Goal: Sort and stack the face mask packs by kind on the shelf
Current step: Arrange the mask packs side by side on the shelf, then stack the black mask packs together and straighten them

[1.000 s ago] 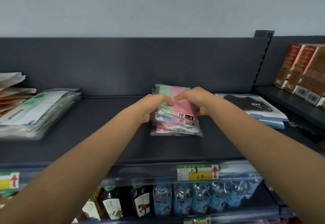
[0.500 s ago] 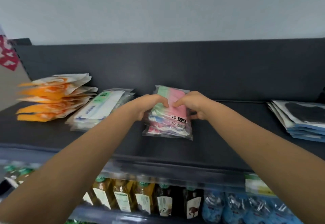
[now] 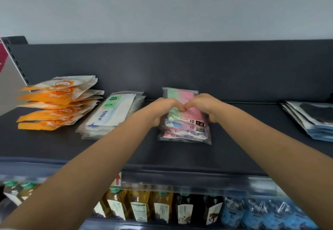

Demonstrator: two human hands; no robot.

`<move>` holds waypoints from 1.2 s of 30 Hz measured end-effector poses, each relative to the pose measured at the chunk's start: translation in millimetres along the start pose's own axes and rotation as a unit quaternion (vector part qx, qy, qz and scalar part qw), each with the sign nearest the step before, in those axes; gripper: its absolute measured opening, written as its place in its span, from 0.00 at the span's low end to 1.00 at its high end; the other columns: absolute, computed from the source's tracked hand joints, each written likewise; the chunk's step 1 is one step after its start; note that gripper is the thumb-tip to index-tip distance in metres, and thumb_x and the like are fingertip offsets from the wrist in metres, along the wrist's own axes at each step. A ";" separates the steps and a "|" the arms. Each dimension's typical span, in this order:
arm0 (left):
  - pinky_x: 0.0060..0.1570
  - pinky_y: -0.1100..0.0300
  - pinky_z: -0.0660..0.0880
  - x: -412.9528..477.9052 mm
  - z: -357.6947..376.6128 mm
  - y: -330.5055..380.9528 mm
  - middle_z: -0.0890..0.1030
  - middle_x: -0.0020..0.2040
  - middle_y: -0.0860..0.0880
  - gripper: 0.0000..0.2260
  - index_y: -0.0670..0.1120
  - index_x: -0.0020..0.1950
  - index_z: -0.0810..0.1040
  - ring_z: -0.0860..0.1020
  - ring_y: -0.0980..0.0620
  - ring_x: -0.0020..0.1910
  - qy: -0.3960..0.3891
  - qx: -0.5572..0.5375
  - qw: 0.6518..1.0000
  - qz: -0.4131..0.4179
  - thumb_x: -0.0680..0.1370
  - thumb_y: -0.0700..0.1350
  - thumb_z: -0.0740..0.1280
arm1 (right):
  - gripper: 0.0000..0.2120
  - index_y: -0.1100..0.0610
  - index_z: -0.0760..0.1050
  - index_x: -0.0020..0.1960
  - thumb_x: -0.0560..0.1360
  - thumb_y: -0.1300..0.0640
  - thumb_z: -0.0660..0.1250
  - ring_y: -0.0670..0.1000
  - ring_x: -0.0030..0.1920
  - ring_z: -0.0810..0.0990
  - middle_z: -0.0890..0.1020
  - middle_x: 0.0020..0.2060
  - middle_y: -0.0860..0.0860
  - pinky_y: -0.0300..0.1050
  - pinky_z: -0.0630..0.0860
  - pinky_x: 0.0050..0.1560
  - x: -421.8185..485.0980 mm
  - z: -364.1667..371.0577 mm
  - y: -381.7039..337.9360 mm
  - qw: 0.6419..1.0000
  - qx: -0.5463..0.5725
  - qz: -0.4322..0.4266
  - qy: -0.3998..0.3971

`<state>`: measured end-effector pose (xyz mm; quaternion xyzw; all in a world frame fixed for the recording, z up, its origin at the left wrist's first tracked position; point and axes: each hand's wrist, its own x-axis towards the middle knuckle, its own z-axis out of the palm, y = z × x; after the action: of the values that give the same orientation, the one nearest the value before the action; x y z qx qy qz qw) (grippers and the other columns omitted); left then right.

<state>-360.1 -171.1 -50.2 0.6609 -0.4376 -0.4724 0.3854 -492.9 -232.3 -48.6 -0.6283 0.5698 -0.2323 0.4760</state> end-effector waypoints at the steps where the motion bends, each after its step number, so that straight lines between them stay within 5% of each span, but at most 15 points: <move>1: 0.58 0.50 0.74 -0.8 5.7 2.0 0.79 0.59 0.45 0.27 0.42 0.61 0.76 0.77 0.46 0.57 -0.006 -0.007 1.000 0.001 0.63 0.44 0.74 | 0.31 0.59 0.68 0.69 0.69 0.56 0.75 0.57 0.56 0.73 0.74 0.64 0.57 0.48 0.69 0.45 -1.6 -5.5 2.9 1.000 0.000 0.003 0.008; 5: 0.59 0.48 0.75 7.5 31.4 6.1 0.80 0.59 0.43 0.33 0.42 0.61 0.75 0.79 0.44 0.57 -0.031 -0.018 0.999 0.013 0.57 0.44 0.76 | 0.30 0.60 0.70 0.67 0.68 0.55 0.75 0.54 0.45 0.71 0.74 0.53 0.55 0.43 0.65 0.32 -11.2 -30.3 16.0 0.999 -0.005 0.007 0.044; 9: 0.62 0.44 0.72 14.0 52.7 8.7 0.79 0.60 0.42 0.32 0.43 0.60 0.75 0.77 0.42 0.59 -0.046 -0.011 0.999 0.012 0.56 0.45 0.75 | 0.30 0.60 0.70 0.68 0.69 0.56 0.75 0.56 0.51 0.72 0.75 0.56 0.55 0.42 0.66 0.33 -17.3 -48.0 25.0 0.998 0.001 0.014 0.065; 12: 0.60 0.48 0.74 10.9 62.7 10.0 0.79 0.57 0.43 0.25 0.43 0.57 0.75 0.78 0.45 0.55 -0.035 0.006 0.999 0.009 0.61 0.45 0.74 | 0.32 0.60 0.67 0.70 0.70 0.55 0.75 0.57 0.59 0.74 0.75 0.63 0.56 0.44 0.70 0.45 -17.9 -53.1 32.5 0.998 -0.017 -0.005 0.067; 15: 0.39 0.59 0.71 14.2 63.7 11.9 0.77 0.49 0.45 0.20 0.40 0.59 0.73 0.75 0.51 0.42 0.008 0.045 0.999 0.008 0.70 0.42 0.73 | 0.36 0.61 0.65 0.72 0.70 0.51 0.75 0.56 0.64 0.74 0.73 0.68 0.56 0.46 0.72 0.56 -16.2 -49.2 40.2 0.996 -0.036 -0.037 0.077; 19: 0.55 0.59 0.67 21.6 61.8 8.7 0.64 0.75 0.43 0.42 0.43 0.79 0.54 0.69 0.44 0.68 0.054 0.088 0.994 0.033 0.70 0.41 0.74 | 0.35 0.60 0.64 0.72 0.71 0.49 0.73 0.56 0.66 0.73 0.72 0.69 0.55 0.46 0.71 0.60 -12.3 -43.5 42.3 0.989 -0.093 -0.060 0.093; 23: 0.58 0.56 0.71 14.4 67.5 9.5 0.71 0.71 0.45 0.36 0.45 0.76 0.63 0.73 0.46 0.63 0.079 0.132 0.985 0.074 0.71 0.41 0.73 | 0.32 0.58 0.66 0.71 0.72 0.48 0.72 0.55 0.65 0.73 0.73 0.67 0.54 0.43 0.70 0.56 -15.7 -44.5 43.6 0.986 -0.109 -0.074 0.100; 25: 0.65 0.53 0.70 12.1 66.5 8.4 0.70 0.72 0.47 0.35 0.47 0.75 0.65 0.72 0.45 0.67 0.108 0.198 0.971 0.080 0.70 0.48 0.73 | 0.34 0.58 0.62 0.74 0.74 0.47 0.69 0.55 0.68 0.71 0.70 0.70 0.54 0.44 0.69 0.59 -22.5 -45.7 46.5 0.986 -0.111 -0.088 0.087; 27: 0.61 0.53 0.71 5.8 65.5 7.8 0.73 0.68 0.48 0.31 0.49 0.71 0.69 0.73 0.44 0.64 0.134 0.293 0.943 0.087 0.70 0.56 0.70 | 0.33 0.59 0.58 0.76 0.77 0.47 0.65 0.55 0.71 0.68 0.66 0.74 0.54 0.45 0.67 0.64 -32.2 -50.7 50.4 0.988 -0.107 -0.097 0.054; 29: 0.58 0.51 0.71 -2.4 65.7 7.5 0.74 0.66 0.45 0.29 0.49 0.68 0.72 0.73 0.41 0.63 0.163 0.386 0.902 0.102 0.70 0.61 0.66 | 0.25 0.59 0.65 0.73 0.79 0.49 0.62 0.56 0.67 0.72 0.71 0.70 0.56 0.43 0.69 0.58 -45.2 -59.8 55.2 0.986 -0.126 -0.100 0.054; 31: 0.59 0.49 0.70 -10.1 69.0 9.6 0.74 0.66 0.43 0.28 0.46 0.68 0.73 0.71 0.38 0.64 0.190 0.448 0.863 0.137 0.73 0.61 0.64 | 0.20 0.60 0.73 0.64 0.79 0.47 0.61 0.56 0.61 0.76 0.78 0.62 0.57 0.43 0.69 0.52 -56.6 -73.8 61.8 0.973 -0.193 -0.099 0.082; 36: 0.60 0.49 0.69 -27.5 92.1 26.4 0.77 0.64 0.42 0.25 0.44 0.65 0.76 0.72 0.38 0.63 0.205 0.484 0.811 0.256 0.76 0.61 0.63 | 0.26 0.60 0.73 0.66 0.75 0.44 0.67 0.55 0.65 0.75 0.77 0.65 0.55 0.45 0.70 0.63 -86.7 -126.5 83.7 0.954 -0.242 -0.067 0.162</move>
<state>-459.0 -162.5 -41.6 0.7073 -0.6740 0.0633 0.2037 -661.0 -184.6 -43.6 -0.7153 0.6350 -0.2179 0.1939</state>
